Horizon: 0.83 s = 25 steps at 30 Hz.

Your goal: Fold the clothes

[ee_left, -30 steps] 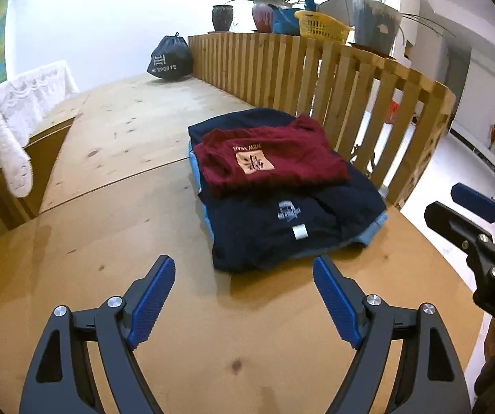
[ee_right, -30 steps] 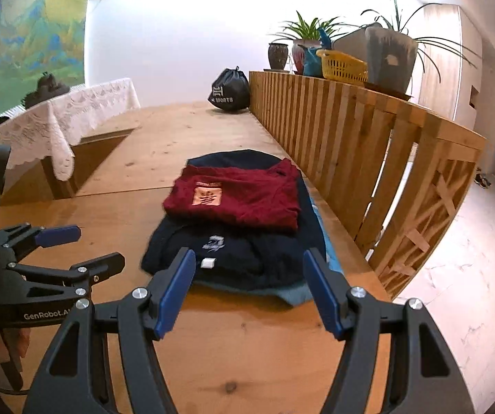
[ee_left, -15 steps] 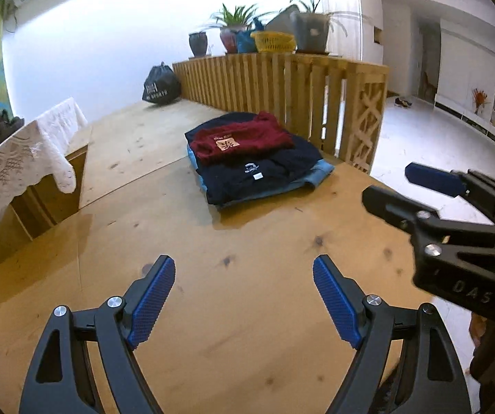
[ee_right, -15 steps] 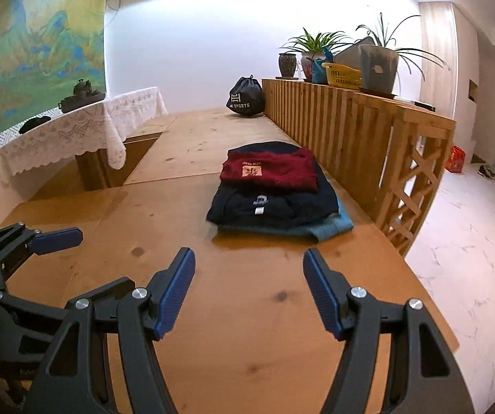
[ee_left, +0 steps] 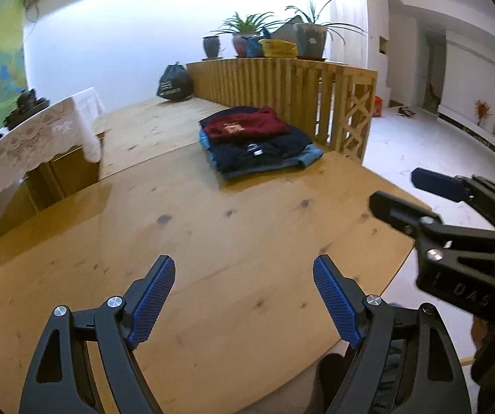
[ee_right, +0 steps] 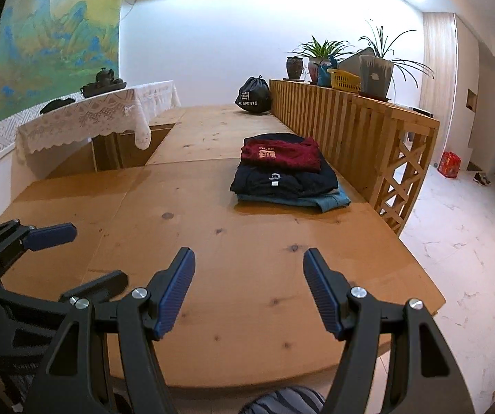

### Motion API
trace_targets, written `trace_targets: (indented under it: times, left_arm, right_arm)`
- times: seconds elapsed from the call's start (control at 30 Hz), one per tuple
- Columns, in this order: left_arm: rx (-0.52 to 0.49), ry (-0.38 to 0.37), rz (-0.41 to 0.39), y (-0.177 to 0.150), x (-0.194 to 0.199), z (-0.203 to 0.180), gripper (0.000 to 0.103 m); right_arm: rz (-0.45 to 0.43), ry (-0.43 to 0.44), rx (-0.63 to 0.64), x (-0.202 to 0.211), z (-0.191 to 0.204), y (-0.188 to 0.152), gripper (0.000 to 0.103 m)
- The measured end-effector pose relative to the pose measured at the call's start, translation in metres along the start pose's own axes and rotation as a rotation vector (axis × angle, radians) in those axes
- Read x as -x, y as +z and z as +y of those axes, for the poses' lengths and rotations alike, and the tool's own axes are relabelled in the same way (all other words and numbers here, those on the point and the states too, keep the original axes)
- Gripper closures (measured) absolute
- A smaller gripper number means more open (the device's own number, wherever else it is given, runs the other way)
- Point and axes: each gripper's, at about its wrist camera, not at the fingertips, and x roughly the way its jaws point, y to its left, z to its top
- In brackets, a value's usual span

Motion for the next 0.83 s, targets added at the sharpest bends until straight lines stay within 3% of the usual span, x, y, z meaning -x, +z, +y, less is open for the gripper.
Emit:
trace_targets:
  times: [0.27,0.83]
  left_arm:
    - [0.048,0.003,-0.001,-0.028,0.020,0.012,0.022]
    - [0.073,-0.004,-0.005,-0.042,0.033,0.013,0.022]
  right_arm:
    - [0.017,0.006,0.022,0.017,0.013,-0.020,0.038]
    - [0.044,0.013,0.050,0.022,0.022,-0.030,0.038]
